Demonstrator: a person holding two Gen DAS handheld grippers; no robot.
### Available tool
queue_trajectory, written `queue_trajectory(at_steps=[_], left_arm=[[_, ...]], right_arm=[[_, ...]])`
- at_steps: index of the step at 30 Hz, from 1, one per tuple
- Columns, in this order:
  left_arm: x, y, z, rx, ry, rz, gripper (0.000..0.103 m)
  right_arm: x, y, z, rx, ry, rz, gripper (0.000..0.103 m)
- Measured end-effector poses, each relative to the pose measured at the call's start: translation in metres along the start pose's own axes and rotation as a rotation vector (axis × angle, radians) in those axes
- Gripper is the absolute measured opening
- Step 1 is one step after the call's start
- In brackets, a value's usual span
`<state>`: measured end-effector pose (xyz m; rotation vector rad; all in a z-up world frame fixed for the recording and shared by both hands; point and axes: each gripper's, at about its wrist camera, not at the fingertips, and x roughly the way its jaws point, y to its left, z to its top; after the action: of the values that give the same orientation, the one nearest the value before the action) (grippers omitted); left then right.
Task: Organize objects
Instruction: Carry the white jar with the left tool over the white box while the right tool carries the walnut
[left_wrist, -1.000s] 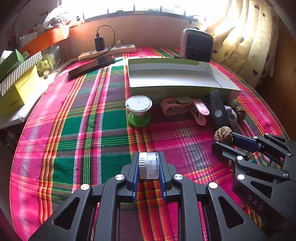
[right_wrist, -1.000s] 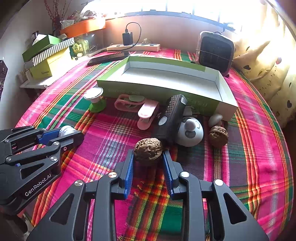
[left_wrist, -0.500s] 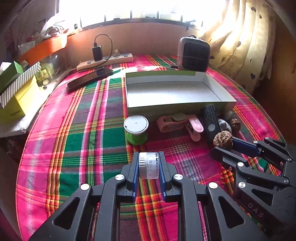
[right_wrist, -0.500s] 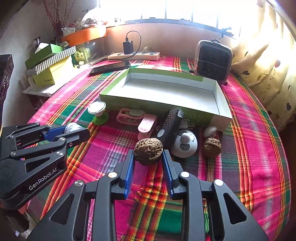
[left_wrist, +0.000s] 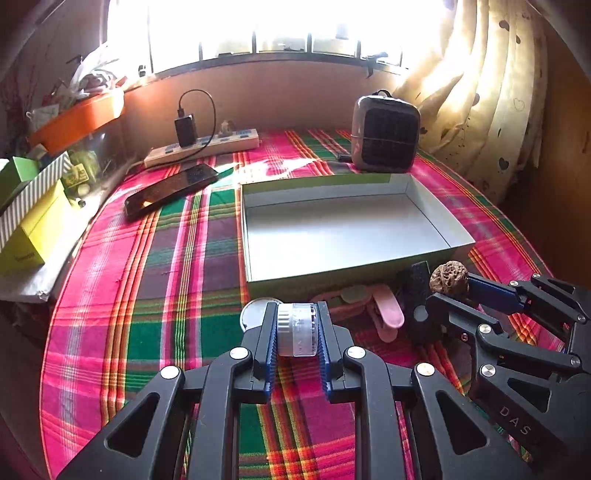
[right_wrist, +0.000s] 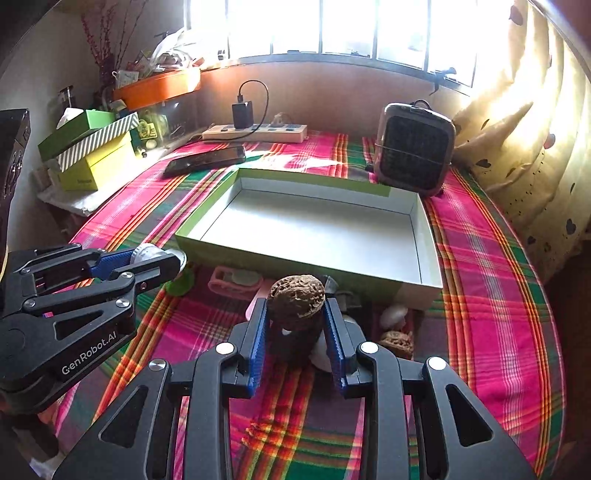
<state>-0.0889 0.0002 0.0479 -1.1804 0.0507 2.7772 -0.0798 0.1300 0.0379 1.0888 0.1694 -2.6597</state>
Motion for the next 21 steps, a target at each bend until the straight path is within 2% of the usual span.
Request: queue_trajectory(at_steps=[21], left_arm=[[0.054, 0.015, 0.061, -0.019, 0.016, -0.001, 0.017]], right_arm=[[0.046, -0.024, 0.062, 0.028, 0.004, -0.008, 0.031]])
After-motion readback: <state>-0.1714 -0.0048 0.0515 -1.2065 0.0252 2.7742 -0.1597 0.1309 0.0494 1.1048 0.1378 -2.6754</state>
